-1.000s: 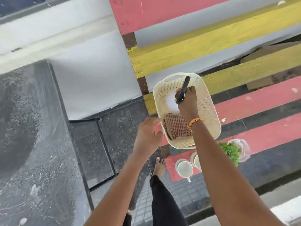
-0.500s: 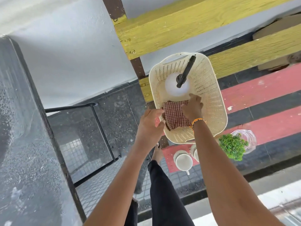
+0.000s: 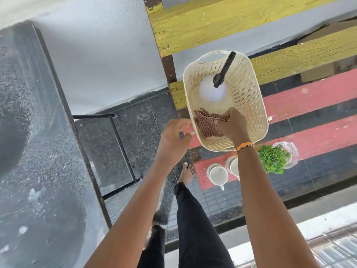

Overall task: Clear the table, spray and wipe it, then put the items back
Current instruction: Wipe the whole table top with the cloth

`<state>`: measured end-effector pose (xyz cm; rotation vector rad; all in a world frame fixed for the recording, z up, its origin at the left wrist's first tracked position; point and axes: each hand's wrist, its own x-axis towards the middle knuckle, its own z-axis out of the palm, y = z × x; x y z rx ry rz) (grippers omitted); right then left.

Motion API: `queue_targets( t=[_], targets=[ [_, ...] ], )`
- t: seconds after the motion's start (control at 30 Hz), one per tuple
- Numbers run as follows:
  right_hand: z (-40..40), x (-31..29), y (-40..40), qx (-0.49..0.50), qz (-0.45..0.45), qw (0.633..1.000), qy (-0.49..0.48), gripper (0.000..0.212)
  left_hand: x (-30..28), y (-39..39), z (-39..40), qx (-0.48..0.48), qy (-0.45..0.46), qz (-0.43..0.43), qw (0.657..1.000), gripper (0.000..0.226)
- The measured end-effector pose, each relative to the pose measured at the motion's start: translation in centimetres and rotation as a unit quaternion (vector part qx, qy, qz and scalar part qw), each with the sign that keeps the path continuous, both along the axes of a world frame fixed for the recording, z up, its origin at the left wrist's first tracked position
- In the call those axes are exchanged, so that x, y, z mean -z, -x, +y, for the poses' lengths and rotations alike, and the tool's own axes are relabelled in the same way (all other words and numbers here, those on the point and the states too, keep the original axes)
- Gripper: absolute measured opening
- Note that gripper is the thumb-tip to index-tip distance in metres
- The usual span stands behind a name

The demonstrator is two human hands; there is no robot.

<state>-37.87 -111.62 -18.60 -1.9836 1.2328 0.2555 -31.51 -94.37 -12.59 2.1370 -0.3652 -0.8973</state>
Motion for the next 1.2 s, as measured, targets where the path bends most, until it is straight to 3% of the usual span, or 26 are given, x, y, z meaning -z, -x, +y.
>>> queue_targets(
  t=[0.13,0.23,0.3,0.4,0.5,0.6,0.7,0.77,0.9,0.97,1.1,1.2],
  targets=[
    [4.8,-7.4,0.1,0.016,-0.117,0.992,0.048,0.019,-2.6,0.7,3.0,-0.008,0.04,0.02,0.999,0.043],
    [9.5,-13.7,-0.5,0.031,-0.228,0.973,0.036,0.021,-4.8,1.8,6.6,0.063,0.077,0.046,0.994,0.085],
    [13.1,-17.4,-0.8,0.044,-0.3,0.953,-0.024,0.022,-6.5,2.9,9.6,0.087,0.111,0.024,0.99,0.102],
    [18.8,-21.1,-1.2,0.053,-0.343,0.917,-0.2,0.024,-8.2,4.5,14.8,-0.035,0.184,-0.048,0.981,0.085],
    [25.5,-23.0,-1.4,0.035,-0.33,0.879,-0.342,0.024,-10.5,5.3,21.7,-0.195,0.232,-0.13,0.944,0.049],
    [31.7,-24.0,-1.8,-0.006,-0.303,0.858,-0.414,0.013,-12.1,6.0,28.8,-0.283,0.237,-0.161,0.915,0.036],
    [39.4,-23.5,-2.0,-0.111,-0.238,0.873,-0.412,0.016,-13.5,7.2,36.9,-0.375,0.247,-0.142,0.882,0.017],
    [43.6,-22.6,-2.1,-0.175,-0.207,0.882,-0.385,0.023,-14.0,7.7,41.3,-0.432,0.249,-0.107,0.86,0.023],
    [53.1,-20.4,-1.5,-0.283,-0.169,0.878,-0.346,0.011,-15.1,9.7,50.5,-0.527,0.289,-0.022,0.799,0.028],
    [57.1,-19.8,-1.4,-0.344,-0.131,0.853,-0.369,0.012,-15.3,10.3,54.5,-0.547,0.328,0.003,0.77,0.026],
    [63.4,-18.5,-2.0,-0.403,-0.084,0.755,-0.51,0.018,-15.1,10.5,61.8,-0.555,0.375,0.085,0.738,0.036],
    [67.0,-17.6,-2.8,-0.496,-0.069,0.689,-0.524,0.03,-14.5,10.0,66.3,-0.574,0.387,0.147,0.707,0.042]
  ],
)
